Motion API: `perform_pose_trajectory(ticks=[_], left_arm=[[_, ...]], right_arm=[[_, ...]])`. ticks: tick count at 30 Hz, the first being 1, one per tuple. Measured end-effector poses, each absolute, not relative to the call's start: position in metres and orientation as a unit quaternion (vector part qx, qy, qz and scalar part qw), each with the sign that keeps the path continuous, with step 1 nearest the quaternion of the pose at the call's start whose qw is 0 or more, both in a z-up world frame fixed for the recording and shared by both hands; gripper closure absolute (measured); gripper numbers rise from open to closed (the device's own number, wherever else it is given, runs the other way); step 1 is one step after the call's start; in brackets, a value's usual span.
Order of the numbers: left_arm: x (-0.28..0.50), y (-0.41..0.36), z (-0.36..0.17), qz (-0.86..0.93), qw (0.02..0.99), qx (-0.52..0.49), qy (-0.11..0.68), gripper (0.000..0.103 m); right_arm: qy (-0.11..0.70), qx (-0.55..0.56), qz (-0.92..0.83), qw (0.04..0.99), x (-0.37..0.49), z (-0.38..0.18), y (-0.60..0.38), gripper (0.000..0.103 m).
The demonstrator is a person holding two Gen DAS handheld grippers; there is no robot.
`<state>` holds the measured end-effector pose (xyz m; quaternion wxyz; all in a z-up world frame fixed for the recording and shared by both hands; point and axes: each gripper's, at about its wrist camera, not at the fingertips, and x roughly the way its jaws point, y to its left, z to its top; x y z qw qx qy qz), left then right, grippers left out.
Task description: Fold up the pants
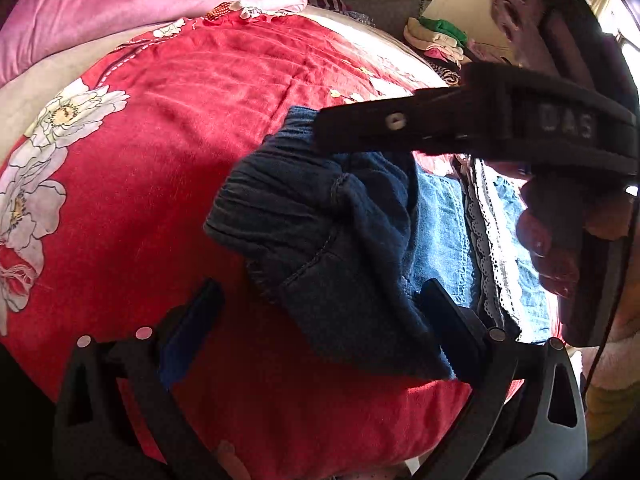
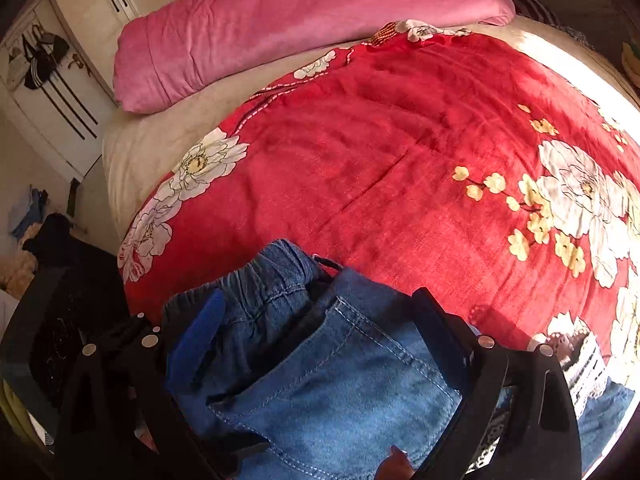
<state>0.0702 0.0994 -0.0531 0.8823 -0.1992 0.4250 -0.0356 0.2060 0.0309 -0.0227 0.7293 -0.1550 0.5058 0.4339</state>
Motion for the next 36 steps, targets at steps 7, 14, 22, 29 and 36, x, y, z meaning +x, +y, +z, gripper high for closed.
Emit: perform_pose_trajectory(ticks=[7,14,22,29,36], left_arm=[[0.071,0.103,-0.058,-0.037,0.881,-0.210,0.423,0.010],[0.071,0.106,-0.057,-0.038,0.880,-0.224,0.417,0.010],[0.073,0.101,-0.040,-0.054,0.887,-0.233,0.394,0.011],[0.076,0.085,-0.019,-0.062,0.898,-0.215,0.379,0.020],[0.077,0.056,0.005,-0.075,0.906,-0.180,0.376,0.043]], right_arm=[[0.540,-0.160,0.457,0.688,0.212,-0.053,0.045,0.038],[0.533,-0.099,0.484,0.686,0.215,-0.038,0.020,0.060],[0.501,-0.055,0.509,0.698,0.218,0.001,-0.013,0.063],[0.481,-0.040,0.513,0.710,0.215,0.024,-0.034,0.063],[0.457,-0.020,0.515,0.725,0.212,0.045,-0.071,0.063]])
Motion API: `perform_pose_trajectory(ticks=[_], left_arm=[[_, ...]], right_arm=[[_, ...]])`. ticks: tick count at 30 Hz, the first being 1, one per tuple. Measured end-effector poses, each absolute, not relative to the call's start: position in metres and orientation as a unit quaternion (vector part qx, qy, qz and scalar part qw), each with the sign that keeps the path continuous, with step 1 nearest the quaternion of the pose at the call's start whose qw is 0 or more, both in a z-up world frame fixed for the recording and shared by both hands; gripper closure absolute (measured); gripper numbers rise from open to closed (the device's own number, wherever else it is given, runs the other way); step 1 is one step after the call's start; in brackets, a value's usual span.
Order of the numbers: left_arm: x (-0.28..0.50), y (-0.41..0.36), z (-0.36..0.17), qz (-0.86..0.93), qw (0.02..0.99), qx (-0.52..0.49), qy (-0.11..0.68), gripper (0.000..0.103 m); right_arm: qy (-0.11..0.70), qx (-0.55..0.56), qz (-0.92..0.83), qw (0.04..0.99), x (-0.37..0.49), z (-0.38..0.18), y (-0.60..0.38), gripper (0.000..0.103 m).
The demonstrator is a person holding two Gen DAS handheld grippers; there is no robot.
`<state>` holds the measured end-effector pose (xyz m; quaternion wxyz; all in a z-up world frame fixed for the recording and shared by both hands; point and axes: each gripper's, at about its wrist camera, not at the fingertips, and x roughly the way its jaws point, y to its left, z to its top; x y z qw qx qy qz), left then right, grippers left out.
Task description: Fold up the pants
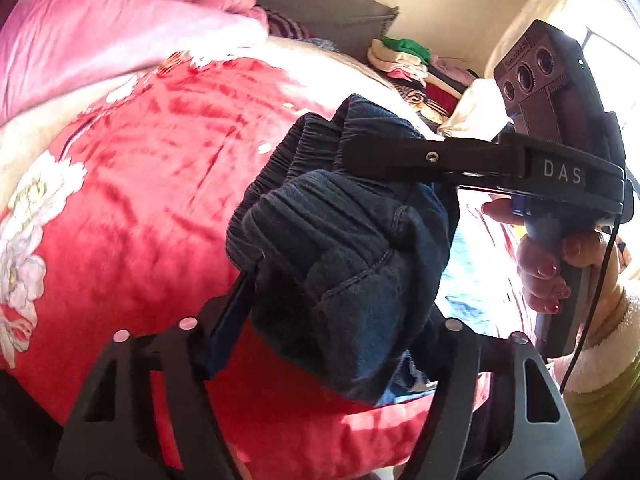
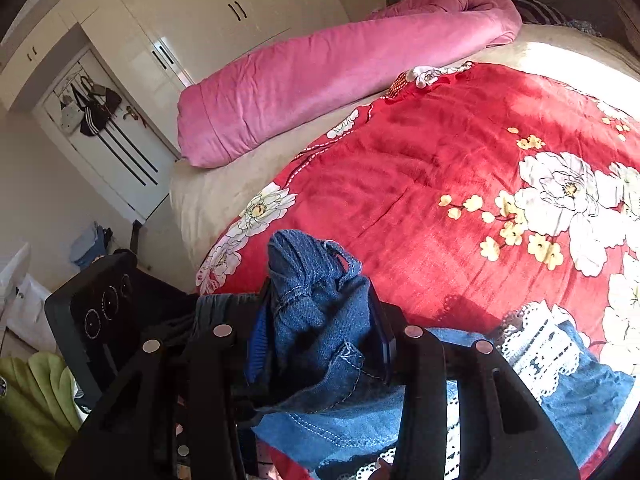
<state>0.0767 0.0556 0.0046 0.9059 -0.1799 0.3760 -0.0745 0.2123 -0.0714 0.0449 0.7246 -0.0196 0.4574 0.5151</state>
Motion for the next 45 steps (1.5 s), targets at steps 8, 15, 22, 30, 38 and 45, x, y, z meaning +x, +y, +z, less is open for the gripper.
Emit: perform_pose_trajectory(ticks=[8,15,22,30,38,45], left_arm=[[0.080,0.017,0.024,-0.096,0.913,-0.147,0.368,0.043],[0.084,-0.014,0.031,-0.109,0.915,-0.119,0.369,0.043],[0.086,-0.041,0.034,-0.122,0.915,-0.100,0.371,0.043],[0.091,-0.063,0.025,-0.136,0.910,-0.086,0.381,0.043],[0.092,-0.076,0.010,-0.156,0.902,-0.074,0.395,0.040],[0.083,-0.085,-0.002,-0.180,0.893,-0.062,0.407,0.034]], right_arm=[[0.434,0.004,0.514,0.740,0.210,0.060,-0.121,0.063],[0.424,0.022,0.507,0.750,0.209,0.063,-0.159,0.063],[0.421,0.040,0.498,0.757,0.210,0.060,-0.189,0.063],[0.433,0.061,0.473,0.765,0.212,0.044,-0.220,0.063],[0.438,0.084,0.435,0.782,0.211,0.033,-0.250,0.063],[0.445,0.103,0.392,0.799,0.197,0.026,-0.274,0.057]])
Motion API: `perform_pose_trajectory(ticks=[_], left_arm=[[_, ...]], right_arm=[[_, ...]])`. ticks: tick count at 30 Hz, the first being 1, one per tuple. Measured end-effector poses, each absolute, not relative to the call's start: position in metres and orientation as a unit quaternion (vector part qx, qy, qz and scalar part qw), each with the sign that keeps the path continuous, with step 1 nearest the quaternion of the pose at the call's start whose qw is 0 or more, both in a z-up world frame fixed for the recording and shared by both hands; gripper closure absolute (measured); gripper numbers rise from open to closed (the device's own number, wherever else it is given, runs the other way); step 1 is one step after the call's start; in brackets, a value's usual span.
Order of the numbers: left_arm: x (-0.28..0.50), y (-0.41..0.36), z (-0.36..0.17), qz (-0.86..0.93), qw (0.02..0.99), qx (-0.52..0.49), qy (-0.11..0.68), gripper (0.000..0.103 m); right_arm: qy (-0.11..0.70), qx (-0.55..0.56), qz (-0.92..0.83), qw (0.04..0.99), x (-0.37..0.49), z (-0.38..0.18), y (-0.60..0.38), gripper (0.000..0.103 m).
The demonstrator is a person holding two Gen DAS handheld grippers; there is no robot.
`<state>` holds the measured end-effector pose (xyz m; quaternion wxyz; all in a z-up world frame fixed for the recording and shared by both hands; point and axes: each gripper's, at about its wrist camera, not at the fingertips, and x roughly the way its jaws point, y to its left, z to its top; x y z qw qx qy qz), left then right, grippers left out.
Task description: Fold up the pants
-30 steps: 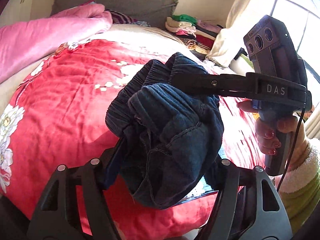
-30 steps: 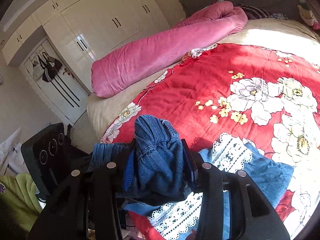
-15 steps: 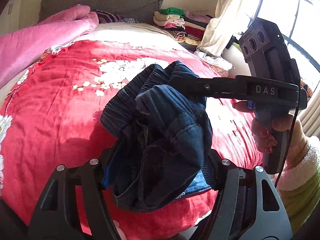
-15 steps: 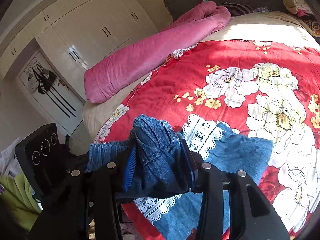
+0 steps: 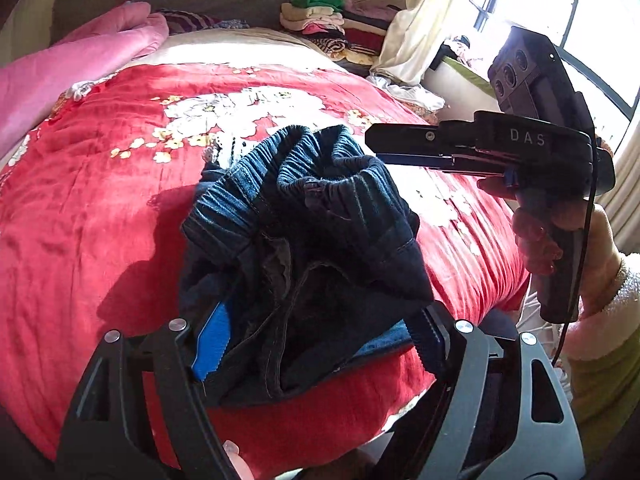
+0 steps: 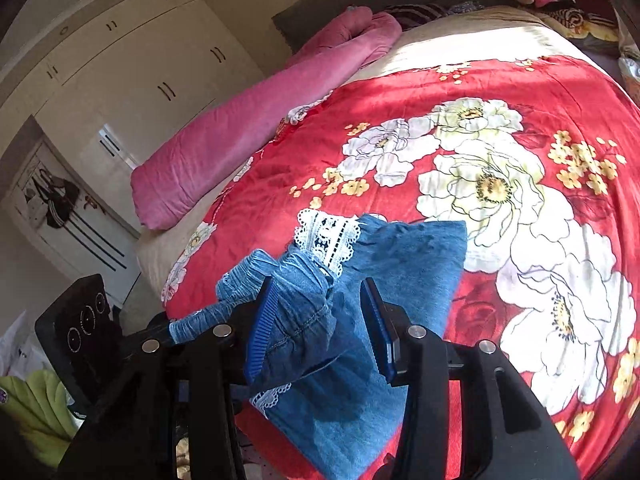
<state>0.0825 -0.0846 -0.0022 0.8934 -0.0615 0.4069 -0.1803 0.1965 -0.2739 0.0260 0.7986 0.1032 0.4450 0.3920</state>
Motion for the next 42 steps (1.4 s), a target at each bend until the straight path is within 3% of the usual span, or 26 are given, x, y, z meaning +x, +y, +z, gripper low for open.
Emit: perform_pose_trajectory(ticks=[9,14,16,17,18,21,26,30,40,42], left_arm=[[0.065,-0.094,-0.012,-0.214,0.887,-0.051,0.407,0.028],[0.067,-0.098,-0.013,-0.222,0.889,-0.054,0.398,0.028],[0.069,-0.097,-0.015,-0.222,0.891,-0.054,0.393,0.028],[0.070,-0.096,-0.015,-0.220,0.892,-0.056,0.390,0.028],[0.072,-0.094,-0.015,-0.219,0.895,-0.059,0.385,0.031],[0.077,-0.081,-0.011,-0.213,0.902,-0.073,0.368,0.043],[0.074,-0.044,0.014,-0.199,0.919,-0.107,0.324,0.043],[0.067,-0.038,0.042,-0.169,0.946,-0.064,0.270,0.043],[0.069,-0.106,0.003,-0.249,0.911,-0.009,0.329,0.043],[0.063,-0.114,-0.005,-0.264,0.902,-0.003,0.341,0.038]], right_arm=[[0.499,0.134,0.367,0.774,0.178,0.008,-0.267,0.022],[0.535,0.103,0.322,0.775,0.188,-0.007,-0.250,0.018],[0.537,0.116,0.332,0.767,0.194,-0.015,-0.247,0.026],[0.535,0.131,0.345,0.760,0.197,-0.018,-0.245,0.051],[0.533,0.143,0.354,0.755,0.199,-0.020,-0.243,0.069],[0.511,0.161,0.372,0.758,0.203,-0.013,-0.230,0.073],[0.453,0.187,0.455,0.743,0.209,0.025,-0.193,0.074],[0.419,0.188,0.491,0.740,0.220,0.043,-0.180,0.074],[0.474,0.197,0.387,0.766,0.230,-0.011,-0.273,0.072],[0.484,0.202,0.370,0.767,0.225,-0.017,-0.292,0.069]])
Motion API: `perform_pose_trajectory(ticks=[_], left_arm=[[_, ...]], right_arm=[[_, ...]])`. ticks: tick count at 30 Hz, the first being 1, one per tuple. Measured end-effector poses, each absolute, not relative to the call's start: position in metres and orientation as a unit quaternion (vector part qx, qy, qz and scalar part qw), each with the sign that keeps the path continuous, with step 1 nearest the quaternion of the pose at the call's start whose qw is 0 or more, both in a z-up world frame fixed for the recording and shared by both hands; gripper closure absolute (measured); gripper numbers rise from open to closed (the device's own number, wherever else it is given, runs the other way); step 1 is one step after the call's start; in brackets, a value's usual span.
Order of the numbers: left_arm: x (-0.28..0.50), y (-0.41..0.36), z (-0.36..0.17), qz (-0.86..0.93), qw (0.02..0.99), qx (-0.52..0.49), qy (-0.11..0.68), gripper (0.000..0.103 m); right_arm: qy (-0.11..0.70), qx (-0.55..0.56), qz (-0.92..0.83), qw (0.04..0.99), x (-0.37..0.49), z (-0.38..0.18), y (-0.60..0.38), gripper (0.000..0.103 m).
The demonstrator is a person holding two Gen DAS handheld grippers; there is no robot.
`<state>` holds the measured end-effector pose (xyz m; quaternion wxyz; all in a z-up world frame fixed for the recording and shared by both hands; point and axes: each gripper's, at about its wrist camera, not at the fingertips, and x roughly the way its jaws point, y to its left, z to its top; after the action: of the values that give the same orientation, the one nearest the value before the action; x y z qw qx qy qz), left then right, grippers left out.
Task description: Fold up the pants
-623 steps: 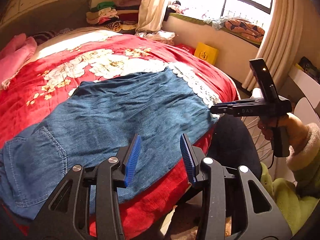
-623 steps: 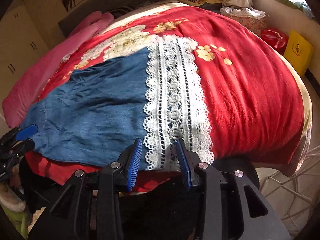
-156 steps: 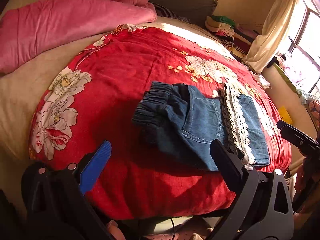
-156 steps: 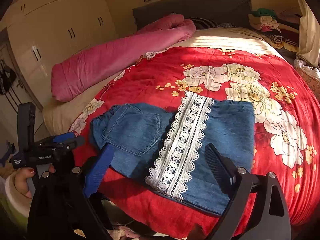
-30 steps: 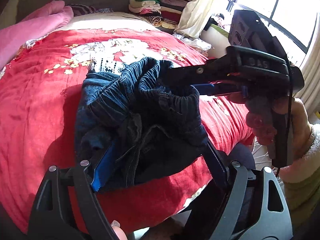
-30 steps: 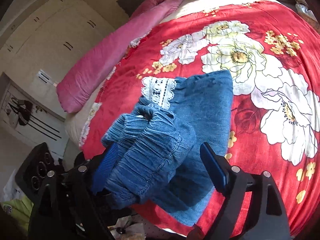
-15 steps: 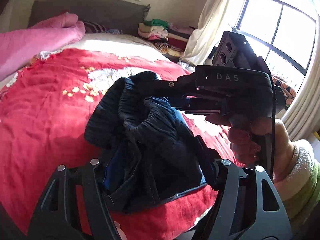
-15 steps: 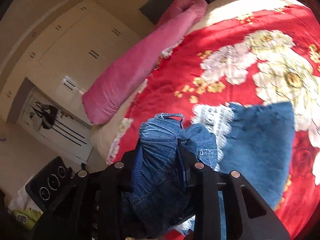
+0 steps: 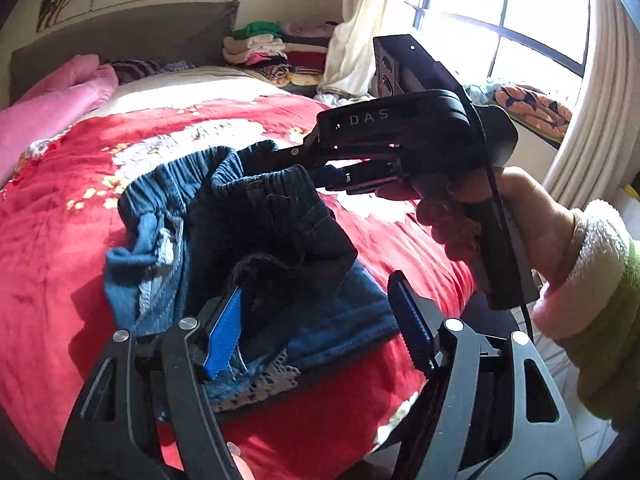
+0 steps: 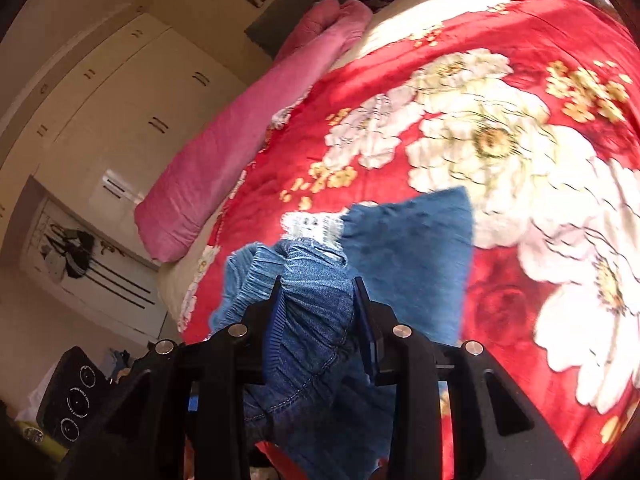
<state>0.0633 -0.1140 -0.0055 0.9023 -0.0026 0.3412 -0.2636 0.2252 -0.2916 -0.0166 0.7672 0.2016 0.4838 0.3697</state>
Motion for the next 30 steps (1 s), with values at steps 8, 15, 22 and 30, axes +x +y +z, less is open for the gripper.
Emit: perform_pose_trajectory(ticks=[8,15,22,30], left_arm=[[0.043,-0.088,0.007,-0.273,0.899,-0.044,0.339,0.030],[0.061,-0.032,0.004,-0.186,0.912,-0.094,0.355,0.026],[0.078,-0.037,-0.011,-0.195,0.905,-0.079,0.370,0.030],[0.073,-0.029,-0.017,-0.214,0.900,-0.093,0.369,0.084]], right_arm=[[0.433,0.192,0.382,0.793,0.191,0.017,-0.306,0.041],[0.427,0.097,0.403,0.804,0.196,0.042,-0.258,0.033],[0.473,-0.020,0.425,0.772,0.232,0.024,-0.190,0.030],[0.427,-0.027,0.493,0.758,0.183,0.040,-0.209,0.092]])
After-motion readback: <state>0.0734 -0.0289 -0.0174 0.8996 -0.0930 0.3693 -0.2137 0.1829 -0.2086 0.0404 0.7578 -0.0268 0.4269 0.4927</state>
